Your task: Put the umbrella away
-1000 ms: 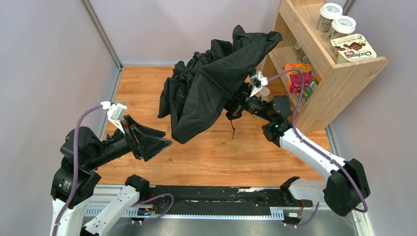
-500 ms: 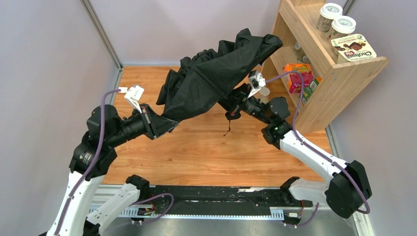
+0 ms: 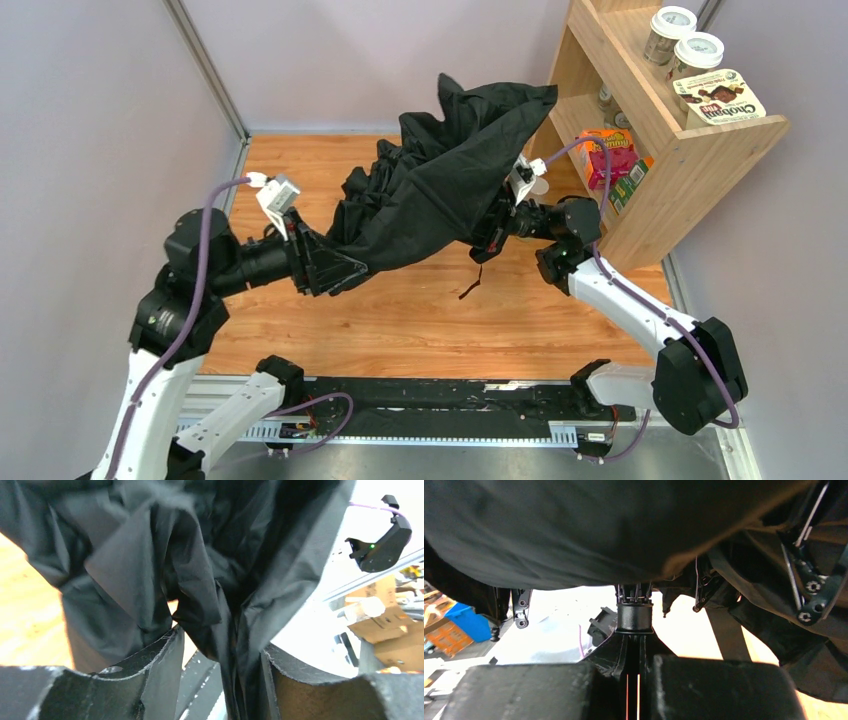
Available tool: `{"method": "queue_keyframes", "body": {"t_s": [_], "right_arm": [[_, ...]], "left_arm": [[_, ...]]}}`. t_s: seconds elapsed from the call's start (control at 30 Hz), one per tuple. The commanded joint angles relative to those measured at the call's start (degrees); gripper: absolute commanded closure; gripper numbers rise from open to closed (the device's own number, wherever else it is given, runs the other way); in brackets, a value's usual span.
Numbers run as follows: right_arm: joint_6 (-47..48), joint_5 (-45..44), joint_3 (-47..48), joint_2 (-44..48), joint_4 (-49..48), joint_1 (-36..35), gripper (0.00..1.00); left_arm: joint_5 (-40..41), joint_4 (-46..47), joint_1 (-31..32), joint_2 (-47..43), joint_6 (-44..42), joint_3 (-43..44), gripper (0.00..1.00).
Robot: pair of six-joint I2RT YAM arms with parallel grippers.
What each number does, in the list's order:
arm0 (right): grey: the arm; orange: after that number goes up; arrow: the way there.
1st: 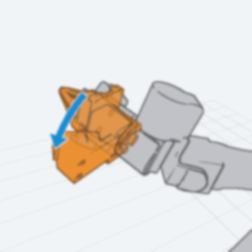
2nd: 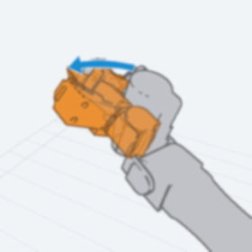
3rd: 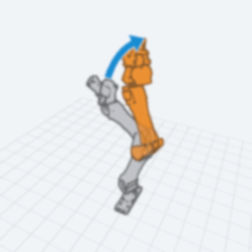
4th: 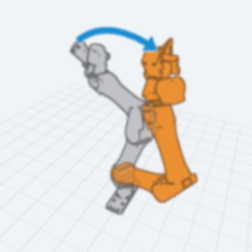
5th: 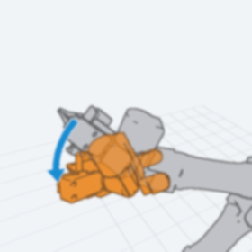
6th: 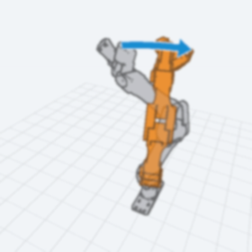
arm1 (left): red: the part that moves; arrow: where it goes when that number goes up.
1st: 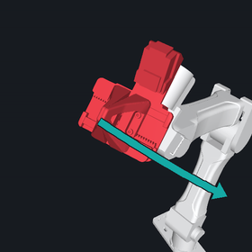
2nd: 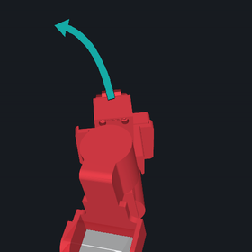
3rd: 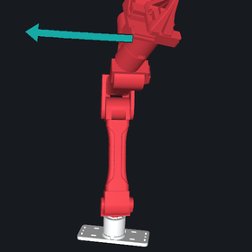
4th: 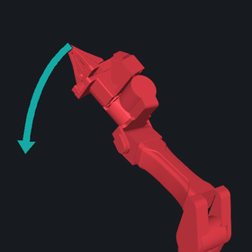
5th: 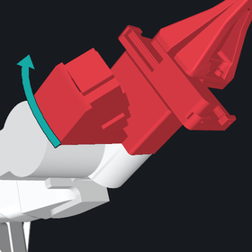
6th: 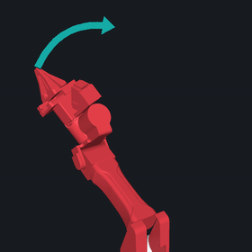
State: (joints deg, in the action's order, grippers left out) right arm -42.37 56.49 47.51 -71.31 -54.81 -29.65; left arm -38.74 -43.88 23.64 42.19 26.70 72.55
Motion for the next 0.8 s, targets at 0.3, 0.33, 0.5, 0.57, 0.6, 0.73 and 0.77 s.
{"method": "queue_keyframes", "body": {"t_s": [0.3,0.33,0.5,0.57,0.6,0.73,0.77], "right_arm": [[1.06,3.1,3.65,0.99,-0.65,0.65,1.0],[1.32,2.75,3.73,1.0,-0.39,0.65,1.0],[4.48,1.78,3.91,1.96,3.82,0.65,1.0],[5.36,1.78,3.74,2.31,4.79,0.65,1.0],[5.63,1.7,3.65,2.49,5.14,0.56,1.0],[6.07,1.61,3.47,3.02,5.85,0.38,1.0],[6.24,1.69,3.56,3.28,6.2,0.29,1.0]], "left_arm": [[10.88,-10.35,-0.08,-2.83,-0.88,18.15,0.31],[10.18,-10.44,-0.08,-2.04,0.1,18.32,0.37],[10.42,-12.73,-0.08,4.38,5.72,18.68,0.28],[11.14,-9.41,-0.08,3.77,6.96,16.67,0.27],[11.23,-8.25,-0.08,3.77,7.57,16.05,0.27],[9.56,-4.2,-0.08,6.66,9.95,14.9,0.27],[9.47,-3.94,-0.08,7.19,9.78,15.33,0.27]]}}
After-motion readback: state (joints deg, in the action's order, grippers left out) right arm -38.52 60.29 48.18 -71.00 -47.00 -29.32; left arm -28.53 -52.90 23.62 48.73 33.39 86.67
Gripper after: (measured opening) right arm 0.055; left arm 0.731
